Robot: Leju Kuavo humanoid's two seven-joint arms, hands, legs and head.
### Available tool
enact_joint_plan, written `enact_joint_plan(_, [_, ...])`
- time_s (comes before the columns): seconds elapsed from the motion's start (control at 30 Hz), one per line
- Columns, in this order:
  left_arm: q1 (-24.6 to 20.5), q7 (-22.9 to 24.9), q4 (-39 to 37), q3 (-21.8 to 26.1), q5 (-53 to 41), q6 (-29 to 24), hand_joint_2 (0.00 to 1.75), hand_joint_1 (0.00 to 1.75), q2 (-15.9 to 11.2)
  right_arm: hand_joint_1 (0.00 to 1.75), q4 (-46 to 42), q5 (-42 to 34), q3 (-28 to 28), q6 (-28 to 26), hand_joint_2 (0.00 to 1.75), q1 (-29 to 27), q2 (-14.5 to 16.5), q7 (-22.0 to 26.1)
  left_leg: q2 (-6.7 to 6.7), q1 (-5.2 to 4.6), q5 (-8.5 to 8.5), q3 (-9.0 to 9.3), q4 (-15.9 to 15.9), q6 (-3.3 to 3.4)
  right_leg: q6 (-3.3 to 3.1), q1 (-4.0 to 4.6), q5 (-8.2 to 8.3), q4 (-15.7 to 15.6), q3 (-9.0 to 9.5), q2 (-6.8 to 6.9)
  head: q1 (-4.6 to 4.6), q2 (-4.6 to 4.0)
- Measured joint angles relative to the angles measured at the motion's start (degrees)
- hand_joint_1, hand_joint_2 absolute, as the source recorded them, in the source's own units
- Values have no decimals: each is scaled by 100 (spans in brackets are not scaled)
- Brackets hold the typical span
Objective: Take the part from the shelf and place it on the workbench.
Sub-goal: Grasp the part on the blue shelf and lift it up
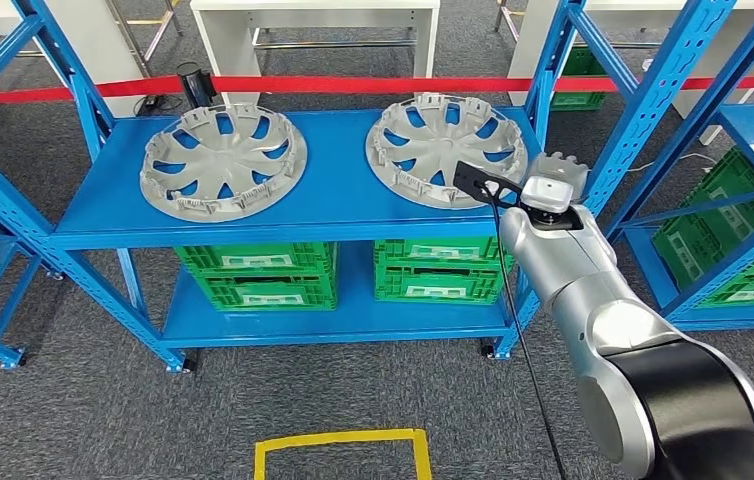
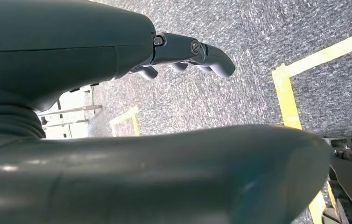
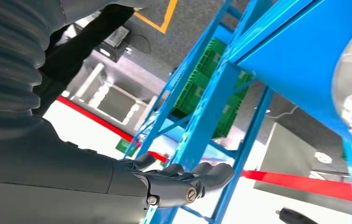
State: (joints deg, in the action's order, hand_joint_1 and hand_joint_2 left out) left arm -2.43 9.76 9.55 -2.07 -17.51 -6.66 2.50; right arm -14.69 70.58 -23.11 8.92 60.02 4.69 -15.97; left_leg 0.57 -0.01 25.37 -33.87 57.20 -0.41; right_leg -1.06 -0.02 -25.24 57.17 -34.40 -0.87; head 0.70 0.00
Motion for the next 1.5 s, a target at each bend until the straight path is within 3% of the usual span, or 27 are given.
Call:
enact_joint_plan(0.4, [-3, 70, 0, 47, -41, -3, 0, 0, 4, 0, 17, 2, -24, -11, 175, -4, 5, 215, 1, -19, 12, -4, 10, 16, 11, -34, 0, -3, 1, 2, 0, 0])
enact_joint_plan(0.57, [-1, 51, 0, 76, -19, -18, 0, 0, 4, 0, 17, 34, -25, -50, 175, -7, 44, 351, 2, -57, 41, -9, 30, 68, 71, -61, -8, -13, 9, 2, 0, 0])
enact_joint_plan(0.67, [1, 44, 1, 102, -5, -19, 0, 0, 7, 0, 17, 35, -25, -136, 175, -14, 63, 448, -2, -43, 56, 36, -23, 140, 128, -70, 26, 90, 9, 3, -2, 0])
enact_joint_plan(0.73, [1, 45, 2, 119, 1, -19, 0, 0, 10, 0, 16, 37, -25, -190, 175, -8, 72, 500, -10, -21, 69, 119, -54, 194, 155, -69, -110, 369, -109, 14, -7, 0])
enact_joint_plan(0.83, [0, 51, 4, 149, 5, -19, 0, 0, 12, 0, 17, 40, -26, -239, 175, -24, 99, 562, -18, -13, 105, 156, -45, 222, 178, -78, -598, 1393, -674, 25, -21, 0])
enact_joint_plan(0.87, [4, 54, 5, 157, 6, -19, 0, 0, 13, 0, 17, 40, -27, -248, 175, -47, 107, 586, -17, -10, 126, 162, -32, 215, 180, -84, -671, 1655, -846, 28, -22, 0])
enact_joint_plan(0.9, [10, 54, 5, 163, 6, -19, 0, 0, 13, 0, 17, 42, -27, -260, 175, -69, 114, 603, -14, -5, 154, 174, -14, 201, 180, -89, -635, 1718, -922, 33, -22, 0])
enact_joint_plan(0.93, [15, 55, 6, 170, 7, -19, 0, 0, 15, 0, 17, 47, -27, -274, 175, -81, 121, 613, -10, 4, 189, 194, 8, 180, 178, -94, -483, 1542, -875, 39, -22, 0])
enact_joint_plan(1.0, [22, 55, 6, 191, 7, -22, 0, 0, 18, 0, 17, 60, -27, -302, 175, -79, 132, 636, -7, 21, 281, 256, 52, 117, 179, -97, -64, 772, -544, 58, -21, 0])
enact_joint_plan(1.07, [15, 54, 8, 208, 7, -30, 0, 0, 18, 0, 17, 76, -27, -316, 175, -74, 149, 669, -14, 25, 354, 288, 72, 39, 128, -68, 42, 244, -311, 73, -23, 0])
enact_joint_plan(1.2, [22, 52, 16, 216, 7, -37, 0, 0, 11, 0, 15, 92, -27, -334, 175, -100, 185, 717, -25, 21, 393, 336, 149, -114, -52, -64, -27, 151, -161, 62, -20, 0])
enact_joint_plan(1.23, [23, 49, 17, 218, 6, -37, 0, 0, 10, 0, 14, 87, -27, -352, 175, -88, 194, 746, -28, 23, 414, 253, 319, -140, -94, -73, -48, 136, -95, 61, -9, 0])
enact_joint_plan(1.33, [12, 42, 19, 221, 1, -37, 0, 0, 15, 0, 11, 5, -27, -449, 175, -73, 228, 882, -31, 41, 656, -380, 1315, -210, -171, -80, -168, 111, 84, 58, 27, 0])
enact_joint_plan(1.4, [25, 46, 19, 226, -8, -38, 0, 0, 15, 0, 11, -39, -27, -511, 175, -102, 240, 963, -32, 47, 781, -731, 1644, -222, -179, -75, -276, 112, 204, 52, 30, 0])
enact_joint_plan(1.43, [35, 50, 17, 231, -13, -38, 0, 0, 14, 0, 11, -44, -27, -533, 175, -110, 243, 993, -32, 48, 696, -784, 1548, -216, -178, -75, -334, 113, 275, 49, 31, 0])
enact_joint_plan(1.5, [49, 54, 15, 246, -28, -38, 0, 0, 11, 0, 11, -44, -27, -556, 175, -103, 260, 1044, -34, 47, 156, -657, 875, -178, -156, -75, -460, 112, 423, 44, 31, 0])
